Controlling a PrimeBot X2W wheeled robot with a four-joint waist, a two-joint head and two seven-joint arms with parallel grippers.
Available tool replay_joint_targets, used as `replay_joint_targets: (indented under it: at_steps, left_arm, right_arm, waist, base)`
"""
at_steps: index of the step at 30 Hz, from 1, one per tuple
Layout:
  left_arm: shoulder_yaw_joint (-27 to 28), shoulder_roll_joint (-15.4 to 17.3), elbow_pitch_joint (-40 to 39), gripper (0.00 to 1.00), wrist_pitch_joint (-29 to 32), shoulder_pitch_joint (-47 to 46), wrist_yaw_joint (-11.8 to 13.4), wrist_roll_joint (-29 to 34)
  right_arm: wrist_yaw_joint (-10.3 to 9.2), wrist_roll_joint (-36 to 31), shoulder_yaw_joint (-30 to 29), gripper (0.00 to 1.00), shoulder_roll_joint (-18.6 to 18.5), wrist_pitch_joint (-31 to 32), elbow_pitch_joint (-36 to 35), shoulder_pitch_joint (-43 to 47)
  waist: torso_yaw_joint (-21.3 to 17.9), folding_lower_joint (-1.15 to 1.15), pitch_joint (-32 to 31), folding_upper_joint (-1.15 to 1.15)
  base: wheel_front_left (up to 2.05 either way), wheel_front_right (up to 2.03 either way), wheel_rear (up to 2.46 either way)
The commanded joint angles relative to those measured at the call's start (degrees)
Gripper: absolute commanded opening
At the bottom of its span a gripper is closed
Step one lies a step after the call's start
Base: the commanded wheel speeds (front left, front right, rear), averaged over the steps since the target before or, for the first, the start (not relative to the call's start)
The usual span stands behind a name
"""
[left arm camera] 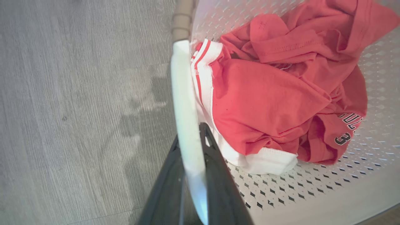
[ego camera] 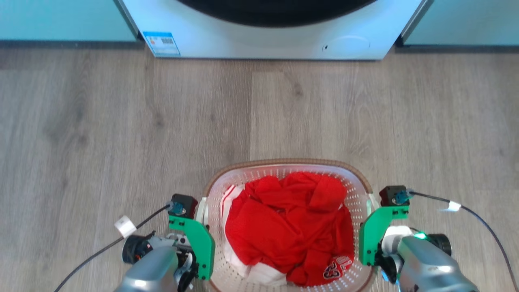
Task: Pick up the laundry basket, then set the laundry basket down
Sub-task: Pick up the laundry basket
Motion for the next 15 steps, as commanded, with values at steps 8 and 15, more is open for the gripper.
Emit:
replay_joint_targets:
  at_steps: [8,15]
  left_arm:
    - [-1.2,1.47,0.83,0.0,2.6,0.46,-0.05,-1.71]
    - [-2.48,1.47,1.01,0.0,4.3,0.74,-0.04,-2.87]
  right_arm:
    - [0.32,4.47,4.06,0.0,0.4,2.08,-0.49,2.09]
    - [0.32,7.32,6.32,0.0,0.4,4.17,0.44,2.62]
  waist:
    - [-0.77,0.01,-4.61,-0.01]
    - [-1.13,0.01,-6.89,-0.01]
  base:
    - [0.0,0.0,0.0]
    - [0.0,0.0,0.0]
